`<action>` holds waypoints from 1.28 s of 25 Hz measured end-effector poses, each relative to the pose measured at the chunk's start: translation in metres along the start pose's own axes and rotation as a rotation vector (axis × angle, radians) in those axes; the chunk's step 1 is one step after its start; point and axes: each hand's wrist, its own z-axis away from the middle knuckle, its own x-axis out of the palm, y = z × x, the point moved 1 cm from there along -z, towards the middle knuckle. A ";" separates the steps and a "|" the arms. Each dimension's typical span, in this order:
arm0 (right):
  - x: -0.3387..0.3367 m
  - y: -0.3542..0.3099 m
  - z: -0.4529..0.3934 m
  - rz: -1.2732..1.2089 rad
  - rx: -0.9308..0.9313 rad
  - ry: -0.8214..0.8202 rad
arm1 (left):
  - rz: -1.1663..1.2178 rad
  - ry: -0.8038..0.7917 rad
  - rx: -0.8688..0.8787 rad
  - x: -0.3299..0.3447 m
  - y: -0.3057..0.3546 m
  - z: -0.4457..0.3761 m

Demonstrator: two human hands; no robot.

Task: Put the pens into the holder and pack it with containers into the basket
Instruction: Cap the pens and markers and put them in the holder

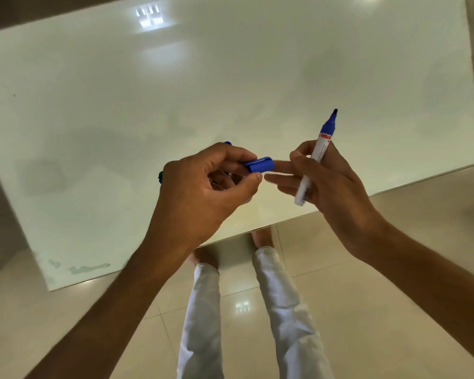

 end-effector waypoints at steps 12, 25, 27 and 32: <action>-0.011 0.005 0.034 0.615 -0.252 -0.127 | 0.158 -0.048 -0.116 -0.015 -0.010 -0.004; -0.014 0.008 0.038 0.710 -0.345 -0.100 | 0.243 -0.167 -0.191 -0.017 -0.010 -0.001; -0.015 0.006 0.039 0.734 -0.373 -0.097 | 0.237 -0.186 -0.194 -0.018 -0.009 -0.003; -0.013 -0.001 0.044 0.771 -0.455 -0.099 | 0.357 -0.277 -0.198 -0.021 -0.001 -0.003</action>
